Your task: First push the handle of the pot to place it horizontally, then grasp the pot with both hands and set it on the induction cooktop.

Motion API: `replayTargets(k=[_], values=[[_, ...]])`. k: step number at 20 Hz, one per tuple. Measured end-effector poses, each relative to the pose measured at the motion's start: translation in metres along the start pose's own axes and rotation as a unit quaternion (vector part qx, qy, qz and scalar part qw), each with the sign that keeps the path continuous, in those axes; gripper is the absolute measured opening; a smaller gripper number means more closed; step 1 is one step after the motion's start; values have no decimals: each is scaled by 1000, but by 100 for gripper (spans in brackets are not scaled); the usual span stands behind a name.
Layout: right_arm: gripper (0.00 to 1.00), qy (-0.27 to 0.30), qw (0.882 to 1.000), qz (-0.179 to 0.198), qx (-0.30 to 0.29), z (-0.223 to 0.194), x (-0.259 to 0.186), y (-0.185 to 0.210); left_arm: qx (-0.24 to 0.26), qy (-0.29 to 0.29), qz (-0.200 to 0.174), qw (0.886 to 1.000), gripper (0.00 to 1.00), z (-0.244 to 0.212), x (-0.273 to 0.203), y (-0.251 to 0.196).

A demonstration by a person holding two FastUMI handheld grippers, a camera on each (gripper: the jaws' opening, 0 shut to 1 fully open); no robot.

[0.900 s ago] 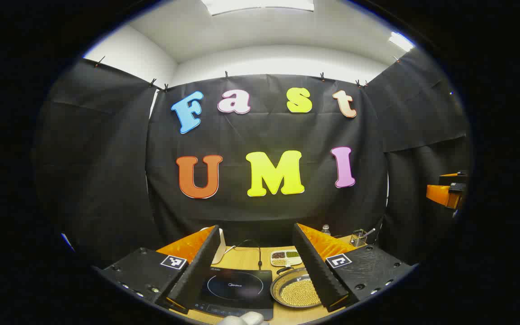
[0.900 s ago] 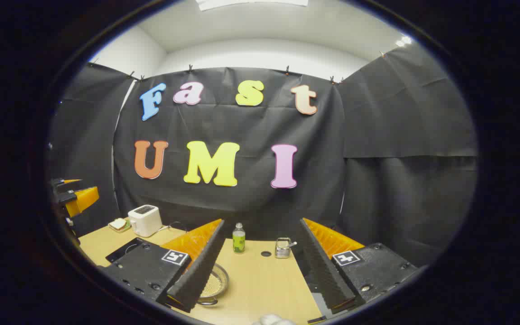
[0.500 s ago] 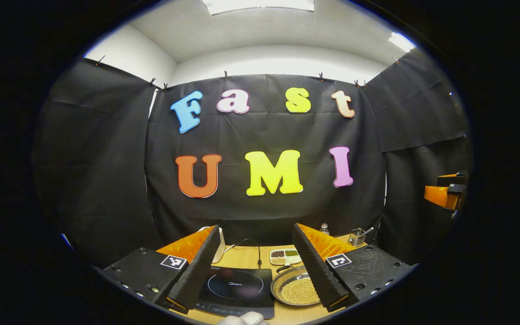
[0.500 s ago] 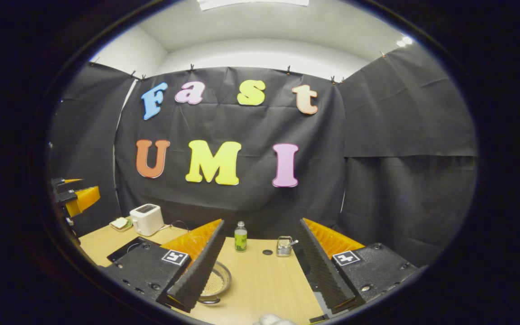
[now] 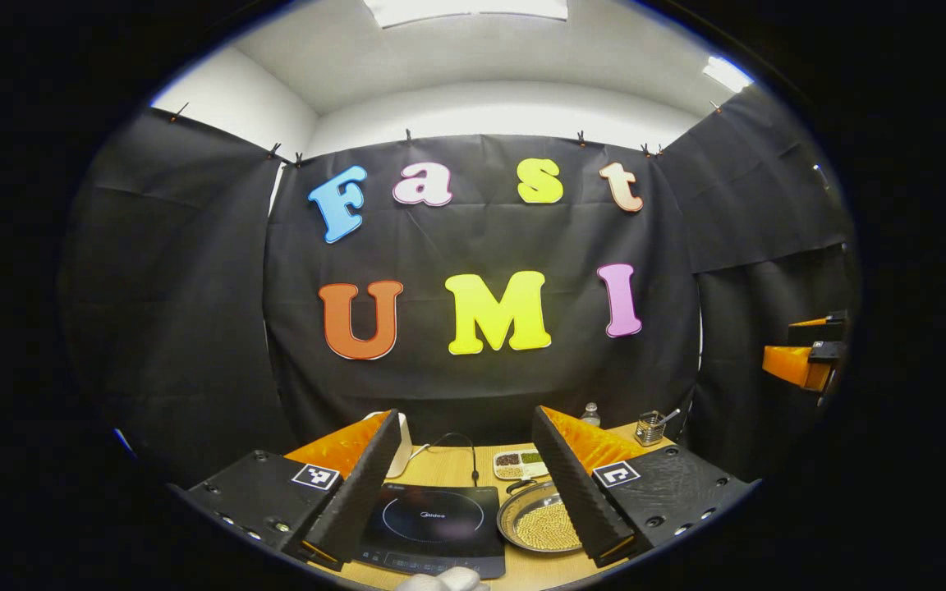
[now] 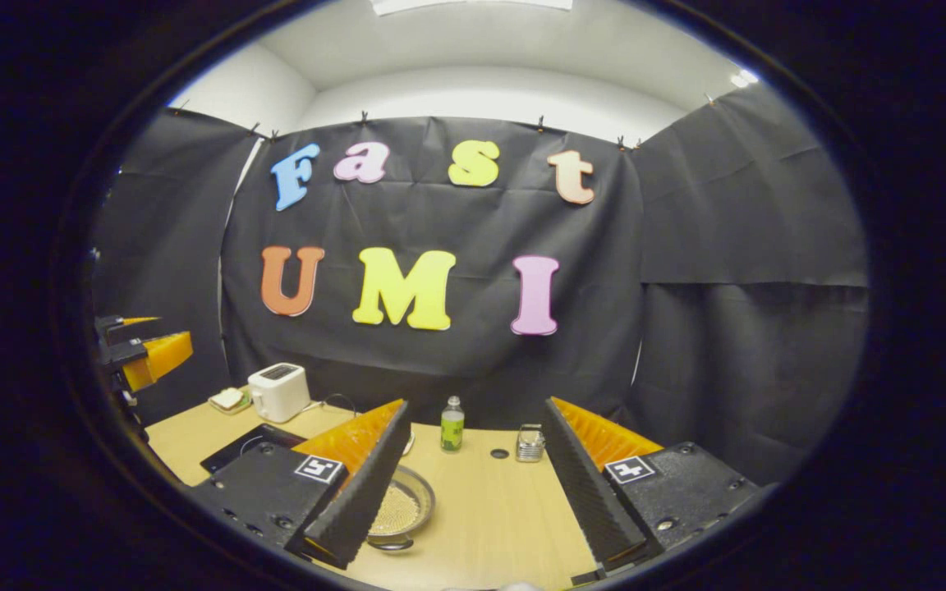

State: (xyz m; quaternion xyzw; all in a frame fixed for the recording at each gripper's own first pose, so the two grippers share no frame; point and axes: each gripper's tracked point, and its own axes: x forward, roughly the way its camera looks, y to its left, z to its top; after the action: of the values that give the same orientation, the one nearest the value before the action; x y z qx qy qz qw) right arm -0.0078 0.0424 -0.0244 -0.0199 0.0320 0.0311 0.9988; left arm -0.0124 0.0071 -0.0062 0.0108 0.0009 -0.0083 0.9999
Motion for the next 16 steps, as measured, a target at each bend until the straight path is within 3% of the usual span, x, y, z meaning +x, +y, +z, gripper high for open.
replayTargets(k=[1,3,4,5,9,10,11,12,13,16], values=[[98,10,1000,12,-2,-5,1,7,1,-3,1,1000,96,0,0,-1],[81,34,999,42,8,-17,3,27,2,0,4,1000,96,-5,-2,-1],[77,47,997,62,16,-26,4,39,2,3,6,1000,96,-9,-4,-1],[65,64,994,88,24,-33,5,52,1,4,6,1000,96,-10,-5,-2],[29,136,979,148,38,-81,14,87,-6,13,4,1000,96,-20,-7,-4],[24,156,975,154,42,-97,16,94,-11,14,2,1000,96,-23,-8,-6],[14,183,968,164,47,-116,19,101,-15,15,2,1000,96,-25,-8,-6],[13,208,960,178,53,-134,18,111,-17,17,4,1000,96,-26,-9,-6],[0,232,953,186,57,-152,18,117,-17,17,6,1000,96,-29,-11,-5],[4,285,936,199,59,-201,19,130,-18,24,8,1000,96,-37,-11,-5]])
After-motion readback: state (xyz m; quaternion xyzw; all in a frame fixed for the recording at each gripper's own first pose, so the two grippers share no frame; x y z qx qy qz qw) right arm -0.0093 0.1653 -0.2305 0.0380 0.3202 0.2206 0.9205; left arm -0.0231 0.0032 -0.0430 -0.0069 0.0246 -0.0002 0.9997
